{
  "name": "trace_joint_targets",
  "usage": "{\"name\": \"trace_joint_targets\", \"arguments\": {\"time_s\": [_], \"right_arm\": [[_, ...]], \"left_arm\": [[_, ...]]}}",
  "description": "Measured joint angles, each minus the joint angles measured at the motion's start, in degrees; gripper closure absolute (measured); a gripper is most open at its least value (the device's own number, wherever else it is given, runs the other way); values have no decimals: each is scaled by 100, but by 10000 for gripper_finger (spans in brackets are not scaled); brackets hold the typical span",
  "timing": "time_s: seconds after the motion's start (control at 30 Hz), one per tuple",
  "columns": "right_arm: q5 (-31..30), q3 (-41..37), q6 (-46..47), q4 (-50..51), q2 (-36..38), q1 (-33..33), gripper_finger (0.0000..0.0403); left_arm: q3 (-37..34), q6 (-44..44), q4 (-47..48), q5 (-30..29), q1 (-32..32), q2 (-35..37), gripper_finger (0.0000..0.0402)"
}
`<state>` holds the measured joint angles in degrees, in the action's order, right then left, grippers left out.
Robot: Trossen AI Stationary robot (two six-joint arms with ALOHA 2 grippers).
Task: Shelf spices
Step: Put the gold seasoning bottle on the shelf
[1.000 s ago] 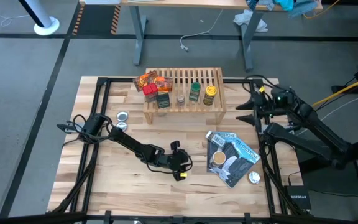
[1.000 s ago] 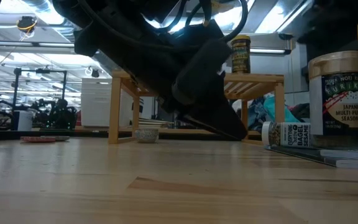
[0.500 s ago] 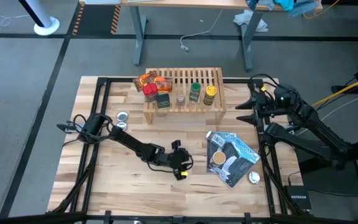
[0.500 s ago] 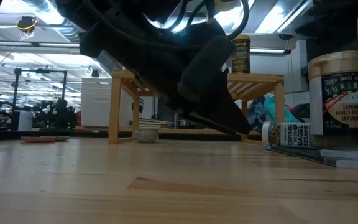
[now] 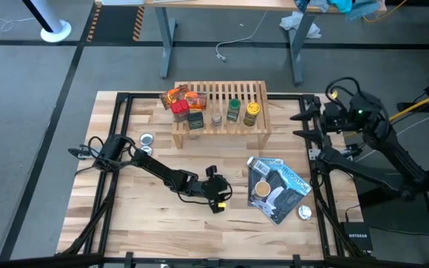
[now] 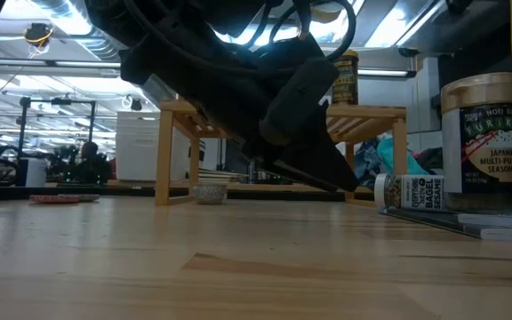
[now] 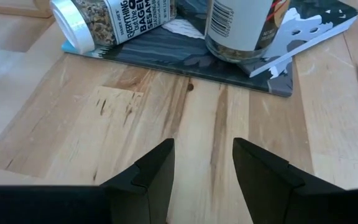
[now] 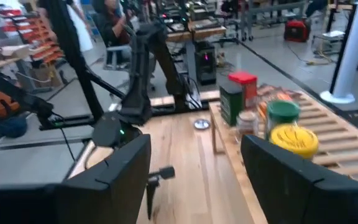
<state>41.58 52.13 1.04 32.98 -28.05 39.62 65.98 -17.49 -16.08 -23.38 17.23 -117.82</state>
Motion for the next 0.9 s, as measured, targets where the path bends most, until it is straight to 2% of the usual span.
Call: {"name": "trace_joint_targets", "arguments": {"time_s": [0.2,0.37,0.77,0.9], "right_arm": [[426,194,302,22,-345,-47,146],[345,141,328,64,-693,-683,146],[-1290,138,223,-73,-1997,-3430,146],[-2451,138,224,471,-2258,-4340,146]], "left_arm": [[0,69,0,0,-4,0,245],[0,108,0,0,-4,0,245],[0,108,2,0,-9,0,245],[0,164,18,0,-9,0,245]]}}
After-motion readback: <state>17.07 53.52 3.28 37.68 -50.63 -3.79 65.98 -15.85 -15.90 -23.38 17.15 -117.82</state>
